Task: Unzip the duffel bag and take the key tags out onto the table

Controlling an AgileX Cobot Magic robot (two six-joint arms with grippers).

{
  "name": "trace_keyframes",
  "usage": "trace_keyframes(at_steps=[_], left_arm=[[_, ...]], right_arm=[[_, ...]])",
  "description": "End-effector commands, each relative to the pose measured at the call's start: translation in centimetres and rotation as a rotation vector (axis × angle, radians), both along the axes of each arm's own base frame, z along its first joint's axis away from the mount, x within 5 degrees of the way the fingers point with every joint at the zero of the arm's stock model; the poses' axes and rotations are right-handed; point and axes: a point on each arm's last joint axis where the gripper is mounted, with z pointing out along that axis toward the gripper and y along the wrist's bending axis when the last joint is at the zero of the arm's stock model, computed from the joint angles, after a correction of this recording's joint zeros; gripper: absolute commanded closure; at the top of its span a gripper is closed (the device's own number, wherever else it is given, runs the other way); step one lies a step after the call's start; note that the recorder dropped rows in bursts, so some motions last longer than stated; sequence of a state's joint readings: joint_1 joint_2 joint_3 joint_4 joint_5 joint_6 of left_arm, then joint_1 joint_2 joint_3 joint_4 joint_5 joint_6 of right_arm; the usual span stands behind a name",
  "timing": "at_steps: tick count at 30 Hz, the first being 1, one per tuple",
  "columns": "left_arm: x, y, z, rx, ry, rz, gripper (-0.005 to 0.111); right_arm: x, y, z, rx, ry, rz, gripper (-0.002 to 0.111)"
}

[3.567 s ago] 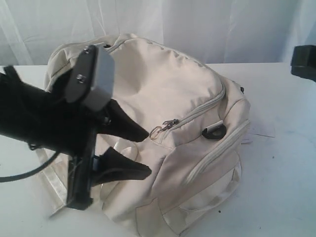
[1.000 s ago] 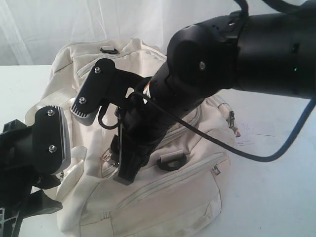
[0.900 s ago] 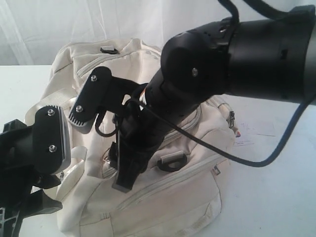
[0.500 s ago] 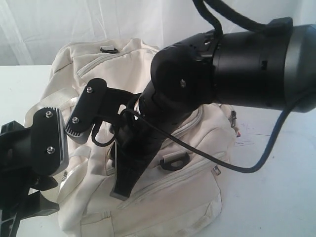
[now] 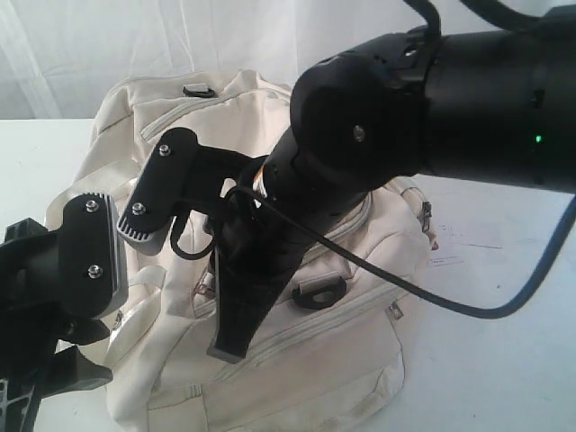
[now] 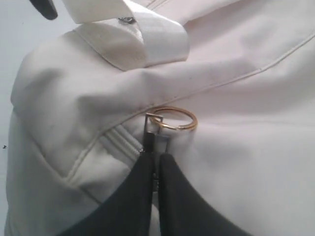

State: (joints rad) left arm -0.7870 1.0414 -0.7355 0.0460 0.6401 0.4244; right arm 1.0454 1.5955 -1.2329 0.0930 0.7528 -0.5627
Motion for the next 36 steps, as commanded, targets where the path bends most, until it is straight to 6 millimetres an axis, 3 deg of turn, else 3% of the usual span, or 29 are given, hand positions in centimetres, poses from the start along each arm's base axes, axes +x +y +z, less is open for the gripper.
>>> trace_keyframes(at_steps=[1,8,16,32,36], left_arm=[[-0.2,0.1,0.0,-0.005,0.015,0.007,0.064],[-0.2,0.1,0.0,-0.007,0.017,0.008,0.064],[-0.2,0.1,0.0,-0.009,0.019,0.009,0.064],[-0.3,0.0,0.0,-0.012,0.022,0.010,0.064],[-0.3,0.0,0.0,-0.012,0.022,0.010,0.064]], right_arm=[[-0.1,-0.3,0.6,0.002,-0.020,0.004,0.108],[0.0,-0.1,0.7,0.025,-0.034,0.002,0.106],[0.4,0.6,0.0,0.043,-0.030,-0.006,0.078],[0.8,1.4,-2.4,-0.018,0.017,-0.008,0.078],[0.7,1.3,-2.3,-0.017,0.014,-0.007,0.090]])
